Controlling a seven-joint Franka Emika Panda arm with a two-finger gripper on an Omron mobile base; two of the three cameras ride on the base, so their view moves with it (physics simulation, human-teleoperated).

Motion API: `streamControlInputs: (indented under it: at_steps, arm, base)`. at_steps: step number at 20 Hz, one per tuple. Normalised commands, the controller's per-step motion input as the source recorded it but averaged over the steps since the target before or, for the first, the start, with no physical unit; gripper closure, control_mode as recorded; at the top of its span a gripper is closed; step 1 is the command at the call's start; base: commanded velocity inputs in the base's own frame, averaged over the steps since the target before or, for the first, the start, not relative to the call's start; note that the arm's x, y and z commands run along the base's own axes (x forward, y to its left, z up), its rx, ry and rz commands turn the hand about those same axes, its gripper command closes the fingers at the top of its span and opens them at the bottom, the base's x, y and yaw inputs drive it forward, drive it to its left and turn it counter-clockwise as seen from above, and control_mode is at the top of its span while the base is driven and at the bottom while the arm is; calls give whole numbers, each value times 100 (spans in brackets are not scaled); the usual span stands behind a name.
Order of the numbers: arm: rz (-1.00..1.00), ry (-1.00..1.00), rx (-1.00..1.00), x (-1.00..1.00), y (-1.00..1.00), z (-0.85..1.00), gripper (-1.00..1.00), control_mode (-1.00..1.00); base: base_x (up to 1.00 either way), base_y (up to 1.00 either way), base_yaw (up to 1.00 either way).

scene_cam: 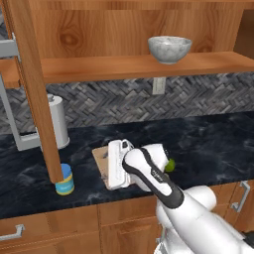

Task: Open the cabinet. Place the bowl and condiment on the counter. Then place the lime and garlic on the cutting board.

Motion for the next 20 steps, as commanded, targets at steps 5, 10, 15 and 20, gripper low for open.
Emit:
streamControlInputs:
  at_steps: [5, 10, 15, 20]
  arm:
    - [-64, 0, -1, -2, -52, 39, -100, -100]
    - [-64, 0, 0, -19, -51, 32, -100, -100]
    - [-47, 1, 5, -26, -53, 19, -100, -100]
    - [-27, 3, 11, -29, -69, 27, -100, -100]
  base:
    - [0, 0, 0]
    - [0, 0, 0]
    - [0, 0, 0]
    - [0, 0, 0]
